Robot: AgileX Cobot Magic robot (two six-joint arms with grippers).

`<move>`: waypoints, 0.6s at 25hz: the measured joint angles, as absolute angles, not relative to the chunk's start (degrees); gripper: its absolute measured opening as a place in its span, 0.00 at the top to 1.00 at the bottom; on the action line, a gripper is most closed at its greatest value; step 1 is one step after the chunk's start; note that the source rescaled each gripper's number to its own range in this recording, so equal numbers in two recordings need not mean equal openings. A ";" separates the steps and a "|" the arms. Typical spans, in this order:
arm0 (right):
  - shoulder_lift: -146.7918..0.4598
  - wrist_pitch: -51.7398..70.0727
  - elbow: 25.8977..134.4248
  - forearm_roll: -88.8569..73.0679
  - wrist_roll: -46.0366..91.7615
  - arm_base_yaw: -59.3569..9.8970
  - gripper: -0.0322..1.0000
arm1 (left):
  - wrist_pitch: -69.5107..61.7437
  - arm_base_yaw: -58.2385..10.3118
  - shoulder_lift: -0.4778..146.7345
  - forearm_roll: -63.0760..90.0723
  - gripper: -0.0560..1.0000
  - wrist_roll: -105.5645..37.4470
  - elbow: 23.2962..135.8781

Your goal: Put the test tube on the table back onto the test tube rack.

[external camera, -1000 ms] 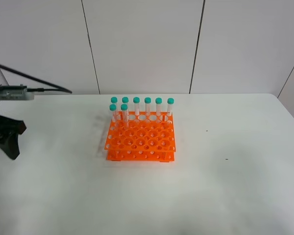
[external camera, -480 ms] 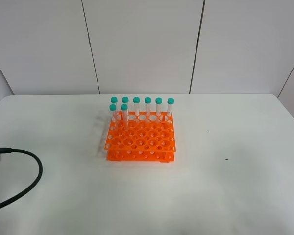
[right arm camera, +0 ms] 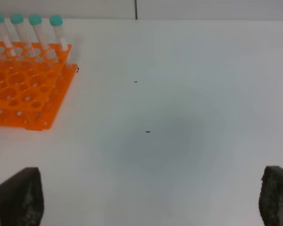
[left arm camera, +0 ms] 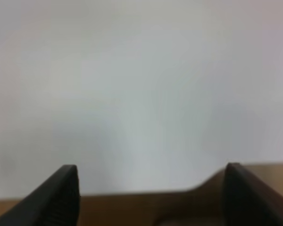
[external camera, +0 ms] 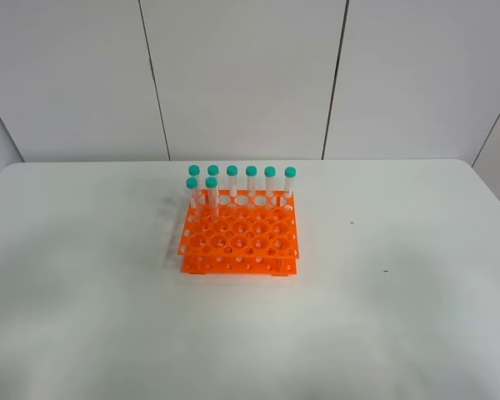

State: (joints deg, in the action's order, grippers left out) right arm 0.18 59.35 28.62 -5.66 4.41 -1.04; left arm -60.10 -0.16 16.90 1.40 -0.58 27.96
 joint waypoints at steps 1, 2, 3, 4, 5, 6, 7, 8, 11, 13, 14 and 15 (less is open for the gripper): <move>0.18 59.35 28.62 -5.66 4.41 -1.04 0.00 | -60.10 -0.16 14.00 1.40 0.08 -0.58 27.90; 0.18 59.35 28.62 -5.66 4.41 -1.04 0.00 | -60.10 -0.16 11.12 1.40 0.08 -0.58 27.90; 0.18 59.35 28.62 -5.66 4.41 -1.04 0.00 | -60.16 -0.16 8.32 1.42 0.08 -0.58 27.89; 0.18 59.35 28.62 -5.66 4.41 -1.04 0.00 | -60.16 -0.16 6.06 1.42 0.08 -0.58 27.89; 0.18 59.35 28.62 -5.66 4.41 -1.04 0.00 | -60.16 -0.16 3.43 1.47 0.08 -0.58 27.89; 0.18 59.35 28.62 -5.66 4.41 -1.04 0.00 | -60.22 -0.16 1.41 1.46 0.08 -0.58 27.89; 0.18 59.35 28.62 -5.66 4.41 -1.04 0.00 | -60.22 -0.16 0.25 1.52 0.08 -0.58 27.89; 0.18 59.35 28.62 -5.66 4.41 -1.04 0.00 | -60.22 -0.16 -0.05 1.59 0.08 -0.58 27.89; 0.18 59.35 28.62 -5.66 4.41 -1.04 0.00 | -60.22 -0.16 -0.27 1.59 0.08 -0.58 27.89; 0.18 59.35 28.62 -5.66 4.41 -1.04 0.00 | -60.22 -0.16 -0.35 1.59 0.08 -0.58 27.89; 0.18 59.35 28.62 -5.66 4.41 -1.04 0.00 | -60.22 -0.16 -0.35 1.59 0.08 -0.58 27.89; 0.18 59.35 28.62 -5.66 4.41 -1.04 0.00 | -60.22 -0.16 -0.35 1.59 0.08 -0.58 27.89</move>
